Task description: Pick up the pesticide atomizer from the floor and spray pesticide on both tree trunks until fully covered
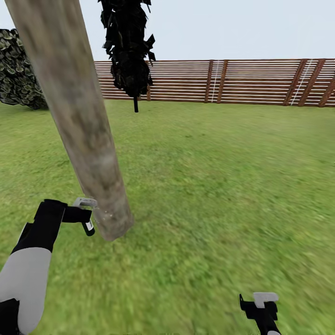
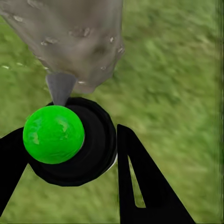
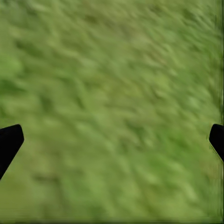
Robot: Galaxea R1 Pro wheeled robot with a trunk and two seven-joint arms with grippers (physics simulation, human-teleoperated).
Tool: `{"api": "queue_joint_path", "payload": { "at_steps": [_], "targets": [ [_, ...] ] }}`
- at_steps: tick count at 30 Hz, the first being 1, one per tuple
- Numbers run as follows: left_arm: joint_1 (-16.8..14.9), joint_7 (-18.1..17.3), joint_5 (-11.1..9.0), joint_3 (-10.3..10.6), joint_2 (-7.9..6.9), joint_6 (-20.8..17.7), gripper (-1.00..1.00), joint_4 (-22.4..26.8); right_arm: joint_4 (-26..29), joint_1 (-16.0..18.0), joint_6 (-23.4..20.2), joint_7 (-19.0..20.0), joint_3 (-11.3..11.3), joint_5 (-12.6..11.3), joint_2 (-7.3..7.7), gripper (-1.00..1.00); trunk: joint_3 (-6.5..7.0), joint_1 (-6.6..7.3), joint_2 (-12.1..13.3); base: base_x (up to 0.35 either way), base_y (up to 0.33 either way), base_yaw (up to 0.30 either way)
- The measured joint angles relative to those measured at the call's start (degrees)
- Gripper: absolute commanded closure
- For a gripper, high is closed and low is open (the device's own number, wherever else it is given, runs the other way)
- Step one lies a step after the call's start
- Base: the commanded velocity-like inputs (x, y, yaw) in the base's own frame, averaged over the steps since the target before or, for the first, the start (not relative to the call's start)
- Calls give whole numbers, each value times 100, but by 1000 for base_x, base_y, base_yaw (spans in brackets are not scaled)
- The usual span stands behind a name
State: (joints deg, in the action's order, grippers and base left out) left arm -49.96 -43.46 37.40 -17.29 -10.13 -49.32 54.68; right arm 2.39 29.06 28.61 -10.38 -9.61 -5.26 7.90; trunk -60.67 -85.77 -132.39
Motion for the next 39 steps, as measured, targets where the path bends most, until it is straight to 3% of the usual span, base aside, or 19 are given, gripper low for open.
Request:
{"api": "queue_joint_path", "payload": {
  "at_steps": [13, 23, 27, 30, 31, 34, 39],
  "targets": [
    [0, 2, 4, -29, 0, -9, 100, 25, 8, 0, 0, 0, 0, 0, 1, -100, 0, 3, 0, -8, -264, 7],
    [12, 39, 42, -37, -17, -26, 100, 4, 8, 1, -2, 2, 1, -1, 0, -100, 0, 2, 0, 171, -156, 252],
    [321, 308, 92, -28, -10, 1, 100, 1, 8, -1, -3, 2, 1, -1, 0, -100, -1, 1, 0, 8, -6, 258],
    [413, 531, -7, -20, 13, -15, 100, -7, 9, 1, -3, 2, 1, 0, 1, -100, 0, 2, 0, 1, -1, 83],
    [452, 555, -29, -15, 51, -20, 100, -11, 5, 0, -3, 2, 1, 0, 1, -100, 0, 1, 0, 0, 0, 14],
    [533, 661, -24, -22, 401, 0, 100, -15, 1, 0, -3, 2, 1, 0, 1, -100, 0, 2, 0, 0, 0, 4],
    [544, 990, -27, -36, 559, 86, 100, -13, 0, 1, -2, 1, 0, 0, 29, -100, 0, 3, 0, 85, -47, 0]
  ]
}}
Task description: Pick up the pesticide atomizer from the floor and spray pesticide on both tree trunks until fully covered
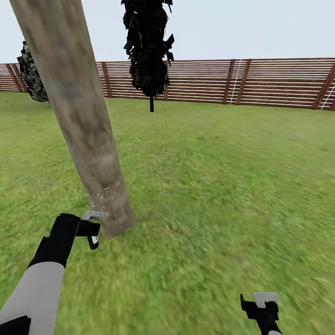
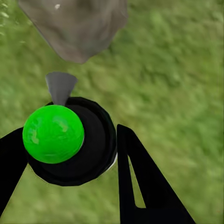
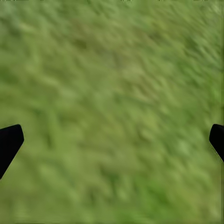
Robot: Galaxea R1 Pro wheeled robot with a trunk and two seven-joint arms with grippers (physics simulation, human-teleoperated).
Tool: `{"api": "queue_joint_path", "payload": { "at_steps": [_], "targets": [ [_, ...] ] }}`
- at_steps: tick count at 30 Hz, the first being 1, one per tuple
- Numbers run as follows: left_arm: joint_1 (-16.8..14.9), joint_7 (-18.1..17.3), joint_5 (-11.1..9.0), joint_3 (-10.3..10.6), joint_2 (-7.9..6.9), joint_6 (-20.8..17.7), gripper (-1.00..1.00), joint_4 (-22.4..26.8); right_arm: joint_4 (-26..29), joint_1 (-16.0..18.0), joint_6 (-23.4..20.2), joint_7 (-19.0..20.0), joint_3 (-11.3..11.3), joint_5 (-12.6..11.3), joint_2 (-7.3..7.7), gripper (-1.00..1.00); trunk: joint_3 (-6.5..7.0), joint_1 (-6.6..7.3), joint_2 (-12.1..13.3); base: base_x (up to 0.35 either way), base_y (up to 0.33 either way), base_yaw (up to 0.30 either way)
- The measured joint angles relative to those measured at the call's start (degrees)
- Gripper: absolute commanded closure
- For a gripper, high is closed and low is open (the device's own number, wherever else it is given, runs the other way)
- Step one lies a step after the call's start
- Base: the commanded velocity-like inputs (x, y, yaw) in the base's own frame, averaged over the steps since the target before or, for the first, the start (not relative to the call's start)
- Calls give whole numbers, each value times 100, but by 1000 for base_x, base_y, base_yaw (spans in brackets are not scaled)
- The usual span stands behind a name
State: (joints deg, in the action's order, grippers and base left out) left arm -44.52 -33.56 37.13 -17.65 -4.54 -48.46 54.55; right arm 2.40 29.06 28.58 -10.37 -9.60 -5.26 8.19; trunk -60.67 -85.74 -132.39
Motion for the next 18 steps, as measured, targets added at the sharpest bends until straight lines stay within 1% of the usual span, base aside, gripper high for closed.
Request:
{"api": "queue_joint_path", "payload": {
  "at_steps": [4, 6, 9, 10, 12, 14, 18],
  "targets": [
    [8, 23, 18, -16, -10, 22, 100, -4, 0, 0, 2, -1, 0, 1, -1, -100, 0, 1, 0, 225, -155, 0],
    [86, 25, 29, -32, -11, 24, 100, -4, 5, 0, 3, -1, 0, 0, -1, -100, 0, 1, 0, 236, -164, 0],
    [161, 24, 28, -140, -25, 28, 100, 0, 8, 0, 1, -1, 0, 0, -1, -100, 0, 1, 0, 223, -152, 24],
    [170, 23, 42, -247, -31, 51, 100, 3, 8, 1, 1, 0, 0, 0, -2, -100, 0, 1, 0, 130, -81, 135],
    [184, 28, 34, -304, -39, 107, 100, 3, 8, 1, 0, 1, 0, 0, -2, -100, 0, -1, 0, 50, -31, 221],
    [311, 31, 46, -381, -54, 152, 100, 5, 8, 1, -1, 1, 1, 0, -2, -100, -1, -1, 0, 13, -8, 263],
    [412, 42, 45, -424, -79, 185, 100, 7, 8, -1, 1, 1, -7, 0, -8, -100, 0, -2, 0, 2, -1, 275]
  ]
}}
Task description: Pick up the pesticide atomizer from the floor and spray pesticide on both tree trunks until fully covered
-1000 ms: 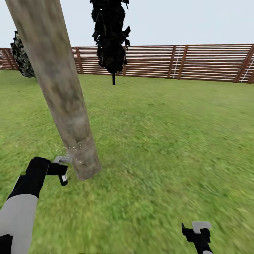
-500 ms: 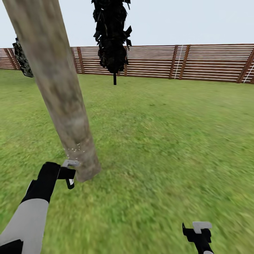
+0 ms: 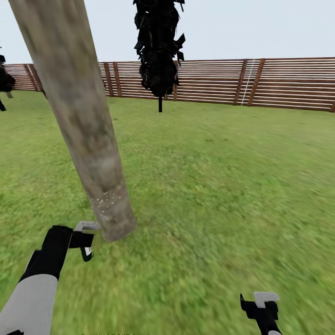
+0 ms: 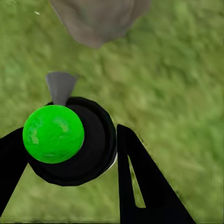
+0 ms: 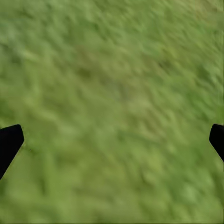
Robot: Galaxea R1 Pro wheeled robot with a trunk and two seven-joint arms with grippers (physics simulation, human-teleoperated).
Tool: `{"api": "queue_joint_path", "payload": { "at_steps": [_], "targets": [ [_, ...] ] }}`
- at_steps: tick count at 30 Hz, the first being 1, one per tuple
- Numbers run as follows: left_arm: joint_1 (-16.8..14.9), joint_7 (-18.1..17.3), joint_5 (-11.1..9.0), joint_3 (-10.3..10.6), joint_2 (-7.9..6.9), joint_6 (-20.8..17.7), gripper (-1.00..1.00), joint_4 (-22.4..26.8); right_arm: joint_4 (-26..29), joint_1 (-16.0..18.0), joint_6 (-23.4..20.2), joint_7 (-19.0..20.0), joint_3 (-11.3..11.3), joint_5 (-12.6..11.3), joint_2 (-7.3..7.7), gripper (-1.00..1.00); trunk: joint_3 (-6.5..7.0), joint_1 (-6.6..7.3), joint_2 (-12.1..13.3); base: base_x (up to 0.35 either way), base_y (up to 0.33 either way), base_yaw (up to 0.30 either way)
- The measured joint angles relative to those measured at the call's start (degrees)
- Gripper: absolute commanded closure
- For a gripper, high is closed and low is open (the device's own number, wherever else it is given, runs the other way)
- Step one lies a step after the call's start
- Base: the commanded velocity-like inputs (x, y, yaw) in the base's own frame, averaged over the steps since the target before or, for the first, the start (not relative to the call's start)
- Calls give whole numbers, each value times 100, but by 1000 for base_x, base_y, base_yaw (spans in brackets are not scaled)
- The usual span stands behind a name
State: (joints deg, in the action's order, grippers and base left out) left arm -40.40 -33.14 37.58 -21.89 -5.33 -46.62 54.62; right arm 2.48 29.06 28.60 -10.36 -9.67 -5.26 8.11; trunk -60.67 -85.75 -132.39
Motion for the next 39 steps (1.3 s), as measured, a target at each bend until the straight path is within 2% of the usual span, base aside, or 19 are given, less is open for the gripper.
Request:
{"api": "queue_joint_path", "payload": {
  "at_steps": [9, 16, 25, 39],
  "targets": [
    [121, 6, 31, 46, 14, 6, 100, -9, -1, 2, 0, 0, -2, 0, -2, -100, 0, 1, 0, 40, -42, 250],
    [128, 7, 44, 34, -2, 16, 100, -12, -8, 1, 3, -2, -2, 2, 6, -100, 0, 0, 0, 119, -239, 15],
    [133, -10, -26, 21, -1, 8, 100, -13, -9, 1, 8, -2, 0, 1, 7, -100, 0, 0, 0, 4, -274, 0],
    [127, -11, -27, 4, -2, 6, 100, -2, -8, 2, 9, -2, -2, 0, 6, -100, 0, 0, 0, 0, -275, 41]
  ]
}}
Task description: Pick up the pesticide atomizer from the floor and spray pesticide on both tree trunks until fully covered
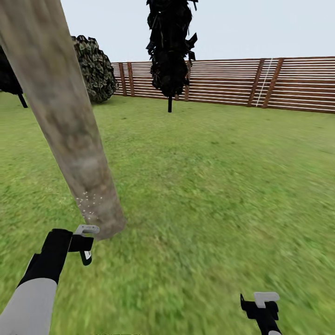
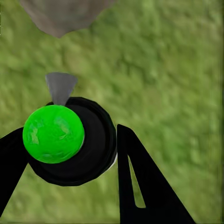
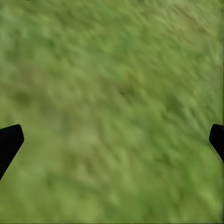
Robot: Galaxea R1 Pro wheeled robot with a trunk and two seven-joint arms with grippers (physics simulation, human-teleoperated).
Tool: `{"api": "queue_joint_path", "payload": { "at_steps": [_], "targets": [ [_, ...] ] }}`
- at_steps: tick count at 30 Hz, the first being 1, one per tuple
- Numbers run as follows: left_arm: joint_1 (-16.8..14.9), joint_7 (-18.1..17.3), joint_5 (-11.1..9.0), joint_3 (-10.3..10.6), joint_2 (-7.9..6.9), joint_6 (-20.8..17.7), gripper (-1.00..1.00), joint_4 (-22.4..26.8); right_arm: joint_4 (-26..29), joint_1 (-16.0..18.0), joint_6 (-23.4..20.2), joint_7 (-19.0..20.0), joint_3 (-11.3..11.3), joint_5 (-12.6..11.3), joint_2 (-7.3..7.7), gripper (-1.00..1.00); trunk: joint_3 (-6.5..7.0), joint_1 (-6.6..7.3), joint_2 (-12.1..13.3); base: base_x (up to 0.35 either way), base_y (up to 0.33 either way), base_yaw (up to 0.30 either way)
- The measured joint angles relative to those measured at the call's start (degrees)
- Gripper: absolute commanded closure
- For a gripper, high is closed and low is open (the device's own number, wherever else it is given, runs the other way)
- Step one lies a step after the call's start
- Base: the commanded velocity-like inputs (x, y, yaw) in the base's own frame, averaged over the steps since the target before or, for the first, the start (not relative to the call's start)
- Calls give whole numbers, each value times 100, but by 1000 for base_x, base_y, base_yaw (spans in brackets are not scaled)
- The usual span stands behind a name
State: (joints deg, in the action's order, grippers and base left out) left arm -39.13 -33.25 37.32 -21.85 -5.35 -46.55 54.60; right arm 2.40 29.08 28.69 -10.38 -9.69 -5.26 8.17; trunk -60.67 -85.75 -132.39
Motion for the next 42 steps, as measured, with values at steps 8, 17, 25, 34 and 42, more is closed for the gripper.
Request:
{"api": "queue_joint_path", "payload": {
  "at_steps": [8, 17, 25, 34, 42],
  "targets": [
    [2, 17, 6, -2, -6, -3, 100, 1, 1, 1, 0, -1, 0, 0, -9, -100, 0, 0, 0, 16, -275, 273],
    [-1, 26, 6, -18, 5, -1, 100, -1, 0, -1, 0, 0, 0, 0, -1, -100, 0, 2, 0, 163, -248, 111],
    [2, 35, 7, -18, -2, -1, 100, -1, -1, -1, 0, 0, 0, 0, 1, -100, 0, 2, 0, 197, -231, 0],
    [1, 34, 6, -13, -5, -2, 100, 1, -3, 1, 0, 1, 0, 0, -9, -100, 0, 1, 0, 145, -244, 144],
    [4, 35, 6, -16, -5, -1, 100, 1, -1, 0, -2, 1, 0, 0, -9, -100, 0, 0, 0, 5, -271, 277]
  ]
}}
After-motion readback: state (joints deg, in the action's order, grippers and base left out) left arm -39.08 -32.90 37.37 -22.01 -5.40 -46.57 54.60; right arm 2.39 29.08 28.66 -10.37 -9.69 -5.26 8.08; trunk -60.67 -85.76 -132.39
